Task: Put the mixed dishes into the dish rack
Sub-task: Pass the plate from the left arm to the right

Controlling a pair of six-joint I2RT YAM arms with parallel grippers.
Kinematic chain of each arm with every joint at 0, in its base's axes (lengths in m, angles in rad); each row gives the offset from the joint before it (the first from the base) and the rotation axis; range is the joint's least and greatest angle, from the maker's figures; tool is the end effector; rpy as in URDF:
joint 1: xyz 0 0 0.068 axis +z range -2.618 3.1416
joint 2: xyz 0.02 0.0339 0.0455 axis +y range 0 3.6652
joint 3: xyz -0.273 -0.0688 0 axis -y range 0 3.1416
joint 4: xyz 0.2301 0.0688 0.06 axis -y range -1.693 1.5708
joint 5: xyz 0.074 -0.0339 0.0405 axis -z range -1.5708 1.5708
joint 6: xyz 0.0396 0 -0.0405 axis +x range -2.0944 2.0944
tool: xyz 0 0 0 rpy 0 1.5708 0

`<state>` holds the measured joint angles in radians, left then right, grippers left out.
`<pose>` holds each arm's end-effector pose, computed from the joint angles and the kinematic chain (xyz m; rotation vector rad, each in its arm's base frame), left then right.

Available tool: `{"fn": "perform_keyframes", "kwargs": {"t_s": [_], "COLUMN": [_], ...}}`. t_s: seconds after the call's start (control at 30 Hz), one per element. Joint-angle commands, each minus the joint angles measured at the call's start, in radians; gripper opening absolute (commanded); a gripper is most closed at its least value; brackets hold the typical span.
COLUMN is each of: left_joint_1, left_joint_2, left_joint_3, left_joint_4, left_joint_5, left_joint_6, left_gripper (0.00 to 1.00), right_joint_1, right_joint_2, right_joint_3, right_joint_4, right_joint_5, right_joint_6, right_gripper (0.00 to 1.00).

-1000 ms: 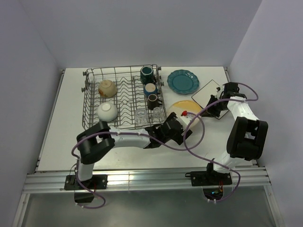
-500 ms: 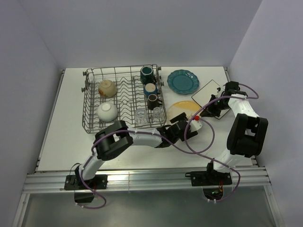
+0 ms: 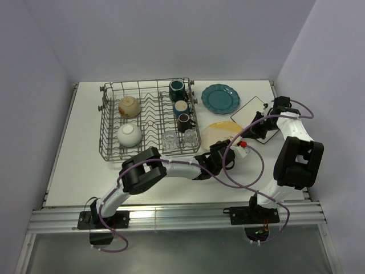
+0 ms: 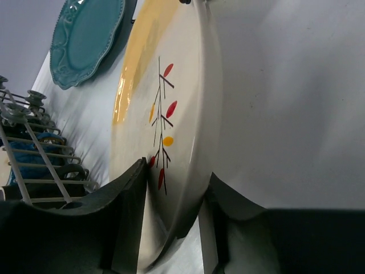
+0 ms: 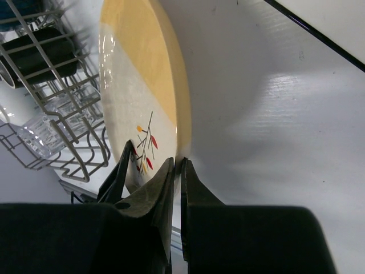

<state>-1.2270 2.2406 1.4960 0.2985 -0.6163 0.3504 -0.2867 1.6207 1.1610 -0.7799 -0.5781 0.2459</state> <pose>0.1885 -0.4586 0.1698 1.0754 1.6036 0.0393 0.2951 -0.0644 0.2365 0.5801 2.6357 0.7922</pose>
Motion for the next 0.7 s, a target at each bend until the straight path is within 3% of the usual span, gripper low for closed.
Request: {"fn": "perform_keyframes", "kwargs": {"t_s": [0.0, 0.03, 0.13, 0.3, 0.53, 0.67], "left_joint_1": [0.015, 0.014, 0.009, 0.0, -0.005, -0.003], "left_joint_2": [0.004, 0.001, -0.015, -0.036, -0.059, -0.067], "left_joint_3": [0.033, 0.038, 0.035, 0.007, -0.019, -0.029], "left_joint_4": [-0.002, -0.015, -0.012, 0.013, 0.039, 0.051], "left_joint_5": [0.013, 0.021, 0.041, 0.049, 0.061, 0.067], "left_joint_6": [-0.1, -0.111, -0.151, -0.198, -0.252, -0.275], "left_gripper": [0.24, 0.14, 0.01, 0.0, 0.0, 0.0], "right_joint_1": [-0.006, -0.006, -0.008, -0.008, -0.006, -0.008], "right_joint_2": [-0.015, -0.015, -0.01, -0.002, 0.025, 0.041], "right_joint_3": [0.039, 0.039, 0.037, 0.032, 0.02, 0.02], "right_joint_4": [-0.028, -0.027, -0.021, -0.012, 0.005, 0.008], "right_joint_5": [-0.057, -0.058, -0.062, -0.066, -0.086, -0.101], "right_joint_6": [-0.007, -0.01, -0.008, 0.006, 0.027, 0.038], "right_gripper": [0.0, 0.0, 0.0, 0.08, 0.27, 0.32]}}
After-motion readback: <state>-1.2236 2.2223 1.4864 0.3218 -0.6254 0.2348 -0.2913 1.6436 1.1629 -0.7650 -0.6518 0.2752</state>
